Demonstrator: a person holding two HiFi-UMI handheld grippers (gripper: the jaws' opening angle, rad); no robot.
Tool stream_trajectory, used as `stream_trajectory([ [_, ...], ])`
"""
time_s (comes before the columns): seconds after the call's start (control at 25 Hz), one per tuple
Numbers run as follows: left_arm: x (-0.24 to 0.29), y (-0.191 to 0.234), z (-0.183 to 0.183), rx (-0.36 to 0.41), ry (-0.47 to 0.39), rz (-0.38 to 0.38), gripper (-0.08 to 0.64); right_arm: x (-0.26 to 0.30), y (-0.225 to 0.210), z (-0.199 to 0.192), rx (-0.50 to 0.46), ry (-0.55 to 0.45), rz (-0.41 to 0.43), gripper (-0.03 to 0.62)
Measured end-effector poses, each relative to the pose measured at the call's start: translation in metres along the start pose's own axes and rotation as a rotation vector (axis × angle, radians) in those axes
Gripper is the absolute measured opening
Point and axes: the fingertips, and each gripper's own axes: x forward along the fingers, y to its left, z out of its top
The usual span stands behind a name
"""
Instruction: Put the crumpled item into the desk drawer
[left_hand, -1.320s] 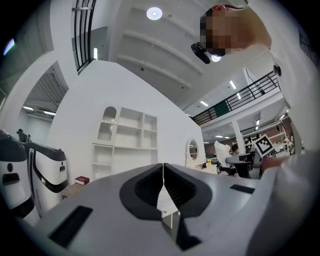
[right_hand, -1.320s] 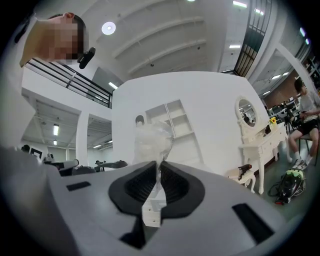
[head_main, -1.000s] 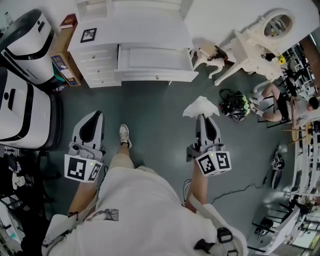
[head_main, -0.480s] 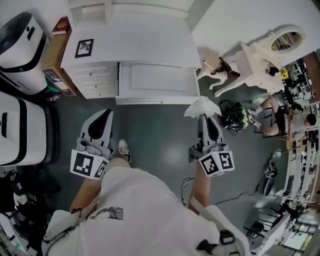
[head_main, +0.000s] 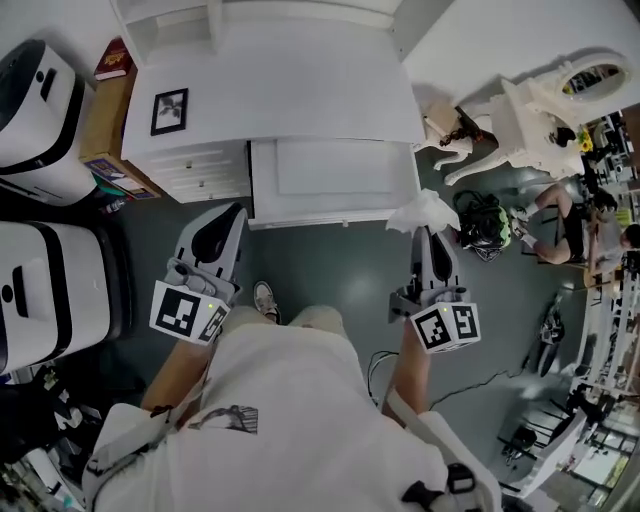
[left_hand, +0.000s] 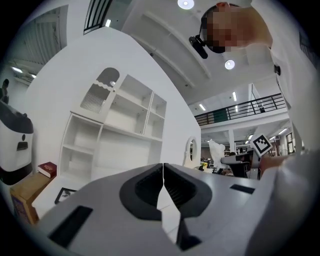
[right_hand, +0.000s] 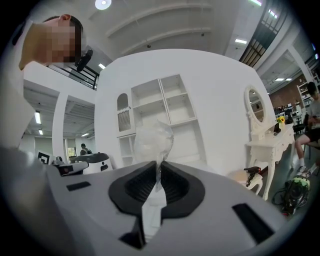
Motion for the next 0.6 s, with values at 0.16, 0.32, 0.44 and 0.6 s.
stream_trajectory([
  [0.16,0.027,0.001,-0.004,-0.014,0.007,-0.036,0.018,0.007,-0.019,0.004,-0.007,0.006,-0.04,0.037],
  [0.32,0.05,0.002,-0.009,-0.023,0.016,-0.038,0.018,0.024,-0.034,0.006,-0.017,0.02,-0.039,0.037],
  [0.44,0.066,0.003,-0.006,-0.012,0.01,-0.011,0.018,0.041,-0.045,0.01,-0.023,0.022,-0.003,0.038],
  [0.6,0.09,-0.002,0.005,0.021,0.003,0.015,0.018,0.069,-0.068,0.012,0.002,0.02,0.036,0.038],
])
